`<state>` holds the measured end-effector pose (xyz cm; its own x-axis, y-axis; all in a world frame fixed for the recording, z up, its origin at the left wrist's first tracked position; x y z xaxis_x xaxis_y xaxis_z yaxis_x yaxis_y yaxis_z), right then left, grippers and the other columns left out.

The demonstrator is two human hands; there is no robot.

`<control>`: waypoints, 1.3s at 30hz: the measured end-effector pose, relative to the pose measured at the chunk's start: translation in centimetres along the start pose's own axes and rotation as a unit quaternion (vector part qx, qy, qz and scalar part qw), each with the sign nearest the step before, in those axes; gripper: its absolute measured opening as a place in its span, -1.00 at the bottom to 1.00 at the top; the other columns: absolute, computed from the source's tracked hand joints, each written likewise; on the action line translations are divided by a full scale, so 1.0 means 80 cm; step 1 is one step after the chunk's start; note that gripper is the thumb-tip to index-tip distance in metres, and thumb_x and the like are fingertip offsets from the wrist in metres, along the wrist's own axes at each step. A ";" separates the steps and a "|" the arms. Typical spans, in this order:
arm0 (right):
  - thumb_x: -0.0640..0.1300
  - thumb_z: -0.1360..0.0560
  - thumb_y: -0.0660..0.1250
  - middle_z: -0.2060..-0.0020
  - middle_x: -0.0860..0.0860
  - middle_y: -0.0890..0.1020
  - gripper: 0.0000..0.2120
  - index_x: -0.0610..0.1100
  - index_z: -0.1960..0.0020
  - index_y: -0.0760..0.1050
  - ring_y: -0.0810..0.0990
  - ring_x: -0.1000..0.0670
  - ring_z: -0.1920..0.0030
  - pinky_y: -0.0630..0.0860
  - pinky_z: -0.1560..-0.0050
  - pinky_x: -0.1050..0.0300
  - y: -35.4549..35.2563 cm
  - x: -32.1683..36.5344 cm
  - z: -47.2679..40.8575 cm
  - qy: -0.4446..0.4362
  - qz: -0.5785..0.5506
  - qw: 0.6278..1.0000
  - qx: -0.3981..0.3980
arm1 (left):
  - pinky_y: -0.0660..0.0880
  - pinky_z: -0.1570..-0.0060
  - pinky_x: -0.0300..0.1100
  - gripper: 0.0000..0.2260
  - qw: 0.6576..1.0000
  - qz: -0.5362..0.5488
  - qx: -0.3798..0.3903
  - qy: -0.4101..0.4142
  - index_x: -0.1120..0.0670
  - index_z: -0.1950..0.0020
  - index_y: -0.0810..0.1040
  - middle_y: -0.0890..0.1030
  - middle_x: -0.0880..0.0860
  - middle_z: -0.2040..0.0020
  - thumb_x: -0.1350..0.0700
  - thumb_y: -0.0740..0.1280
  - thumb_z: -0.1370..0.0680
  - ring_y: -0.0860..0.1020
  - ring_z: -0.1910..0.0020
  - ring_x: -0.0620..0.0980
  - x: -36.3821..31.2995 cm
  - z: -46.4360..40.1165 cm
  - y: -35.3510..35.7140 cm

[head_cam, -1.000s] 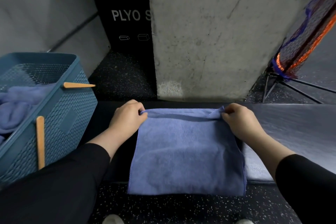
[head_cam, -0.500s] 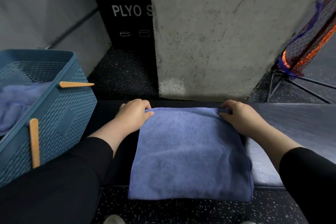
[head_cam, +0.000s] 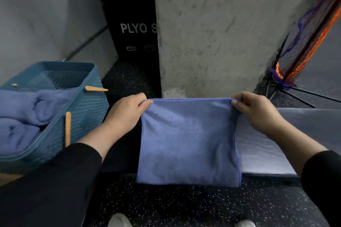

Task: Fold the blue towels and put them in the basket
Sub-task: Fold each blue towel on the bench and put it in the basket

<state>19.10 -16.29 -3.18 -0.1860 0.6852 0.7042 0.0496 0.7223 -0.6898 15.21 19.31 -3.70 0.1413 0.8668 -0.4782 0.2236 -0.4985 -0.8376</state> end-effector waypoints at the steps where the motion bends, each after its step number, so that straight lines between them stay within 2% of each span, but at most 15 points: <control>1: -0.12 -0.58 0.36 0.30 0.12 0.63 -0.94 -0.04 0.07 0.60 0.53 0.09 0.26 0.49 0.08 0.06 -0.023 0.014 0.010 -0.007 -0.015 0.999 -0.038 | 0.38 0.22 0.05 -0.67 0.999 0.017 -0.034 0.019 0.08 0.25 0.40 0.46 -0.01 0.33 -0.06 0.26 -0.64 0.47 0.27 0.07 -0.013 0.006 -0.022; 5: -0.14 -0.60 0.32 0.29 0.08 0.60 -0.94 -0.06 0.05 0.54 0.48 0.28 0.40 0.38 0.32 0.48 -0.101 0.098 0.059 -0.071 -0.050 0.989 -0.120 | 0.42 0.18 0.04 -0.62 0.983 0.049 -0.137 0.111 0.17 0.21 0.48 0.48 0.04 0.24 -0.10 0.21 -0.63 0.48 0.23 0.08 -0.065 0.037 -0.100; 7: -0.15 -0.60 0.32 0.30 0.14 0.59 -0.94 -0.04 0.04 0.54 0.50 0.33 0.41 0.37 0.35 0.51 -0.129 0.130 0.079 -0.093 -0.041 0.986 -0.132 | 0.39 0.21 0.03 -0.59 0.979 0.047 -0.153 0.122 0.17 0.23 0.46 0.46 0.04 0.29 -0.12 0.19 -0.63 0.44 0.27 0.02 -0.081 0.055 -0.121; 10: -0.15 -0.60 0.33 0.29 0.14 0.61 -0.91 -0.01 0.06 0.56 0.52 0.27 0.42 0.45 0.38 0.43 -0.146 0.149 0.096 -0.081 -0.083 0.986 -0.120 | 0.27 0.32 -0.15 -0.60 0.970 0.084 -0.212 0.079 0.21 0.26 0.43 0.34 0.01 0.42 -0.06 0.29 -0.63 0.31 0.38 -0.09 -0.090 0.075 -0.162; 13: -0.14 -0.61 0.32 0.22 0.07 0.64 -0.93 -0.03 0.01 0.57 0.56 0.15 0.30 0.59 0.33 0.25 -0.156 0.152 0.111 -0.056 -0.128 0.982 -0.131 | 0.26 0.38 -0.31 -0.66 0.963 0.177 -0.203 0.019 0.16 0.28 0.45 0.36 -0.02 0.47 0.01 0.36 -0.62 0.31 0.45 -0.16 -0.091 0.078 -0.181; 16: -0.11 -0.61 0.32 0.23 0.05 0.62 -0.93 -0.05 -0.03 0.59 0.56 0.05 0.28 0.60 0.40 0.17 -0.169 0.156 0.122 -0.045 -0.177 0.972 -0.147 | 0.45 0.31 -0.25 -0.79 0.939 0.309 -0.153 -0.002 0.04 0.22 0.56 0.56 -0.10 0.41 0.10 0.36 -0.62 0.45 0.39 -0.17 -0.096 0.078 -0.181; 18: -0.11 -0.62 0.31 0.31 0.13 0.61 -0.91 -0.03 0.01 0.60 0.56 0.10 0.36 0.56 0.45 0.18 -0.174 0.157 0.127 -0.036 -0.199 0.968 -0.149 | 0.54 0.28 -0.25 -0.83 0.925 0.362 -0.118 -0.007 0.01 0.13 0.58 0.63 -0.11 0.33 0.18 0.33 -0.64 0.53 0.33 -0.15 -0.101 0.081 -0.179; 20: -0.12 -0.62 0.31 0.30 0.13 0.64 -0.90 -0.05 0.00 0.60 0.57 0.13 0.35 0.56 0.42 0.18 -0.175 0.160 0.130 -0.031 -0.215 0.966 -0.138 | 0.54 0.30 -0.23 -0.85 0.910 0.404 -0.094 -0.018 0.02 0.09 0.58 0.64 -0.07 0.27 0.19 0.31 -0.65 0.55 0.31 -0.12 -0.106 0.086 -0.178; 23: -0.07 -0.61 0.33 0.24 0.07 0.66 -0.88 -0.05 -0.02 0.63 0.58 0.03 0.23 0.59 0.20 -0.03 -0.172 0.153 0.127 -0.024 -0.221 0.968 -0.118 | 0.46 0.31 -0.17 -0.86 0.886 0.460 -0.044 -0.035 0.05 0.07 0.57 0.60 0.06 0.22 0.14 0.28 -0.66 0.52 0.29 -0.04 -0.110 0.088 -0.167; 25: -0.05 -0.60 0.33 0.25 0.08 0.66 -0.89 -0.03 -0.02 0.63 0.56 0.03 0.24 0.57 0.19 -0.05 -0.167 0.145 0.119 -0.018 -0.224 0.968 -0.110 | 0.43 0.34 -0.23 -0.85 0.881 0.469 -0.027 -0.053 0.07 0.09 0.57 0.58 0.02 0.26 0.13 0.28 -0.65 0.50 0.33 -0.08 -0.106 0.084 -0.157; 31: -0.08 -0.60 0.33 0.33 0.12 0.57 -0.90 -0.04 0.01 0.62 0.45 0.20 0.44 0.45 0.48 0.30 -0.124 0.100 0.037 0.015 -0.177 0.978 -0.106 | 0.42 0.45 -0.27 -0.85 0.902 0.414 -0.037 -0.118 0.10 0.11 0.59 0.57 -0.03 0.33 0.13 0.32 -0.64 0.48 0.42 -0.13 -0.068 0.017 -0.113; 32: -0.08 -0.59 0.34 0.28 0.10 0.59 -0.90 -0.05 -0.03 0.62 0.48 0.17 0.39 0.50 0.45 0.28 -0.112 0.091 0.014 0.023 -0.154 0.982 -0.107 | 0.46 0.40 -0.25 -0.88 0.905 0.401 -0.051 -0.134 0.10 0.07 0.60 0.59 -0.02 0.28 0.11 0.33 -0.63 0.52 0.36 -0.11 -0.054 -0.005 -0.102; 34: -0.04 -0.56 0.39 0.01 -0.02 0.67 -0.72 -0.08 -0.24 0.56 0.61 0.03 0.12 0.64 0.11 0.04 -0.078 0.063 -0.033 0.059 -0.094 0.991 -0.073 | 0.58 0.15 -0.12 -0.83 0.931 0.320 -0.062 -0.166 0.09 -0.13 0.62 0.65 0.05 0.03 0.04 0.35 -0.62 0.62 0.10 0.02 -0.022 -0.047 -0.067; 36: 0.00 -0.53 0.43 -0.26 -0.13 0.59 -0.47 -0.14 -0.43 0.40 0.59 -0.12 -0.19 0.51 -0.23 -0.01 -0.039 0.038 -0.055 0.095 0.019 0.995 -0.023 | 0.53 -0.17 -0.01 -0.60 0.977 0.122 -0.029 -0.172 0.11 -0.40 0.49 0.59 0.15 -0.25 -0.02 0.35 -0.61 0.58 -0.20 0.15 -0.004 -0.064 -0.024; 39: 0.00 -0.55 0.38 -0.29 -0.13 0.56 -0.51 -0.14 -0.42 0.42 0.55 -0.16 -0.25 0.43 -0.24 0.05 0.019 0.029 -0.035 0.056 0.096 0.993 0.023 | 0.47 -0.25 0.07 -0.58 0.999 -0.021 0.033 -0.024 0.08 -0.46 0.45 0.55 0.18 -0.32 -0.03 0.27 -0.62 0.52 -0.28 0.20 -0.030 -0.034 0.056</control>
<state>21.49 -13.32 -2.15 -0.0663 0.8184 0.5708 0.0275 0.5733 -0.8189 18.49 14.94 -5.57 0.0870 0.8871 -0.4533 0.1644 -0.4615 -0.8717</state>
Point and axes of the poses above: each hand's wrist, its own z-axis away from the middle knuckle, its own y-axis out of the palm, x = y × z, the point moved 9 cm from there along -z, towards the middle knuckle
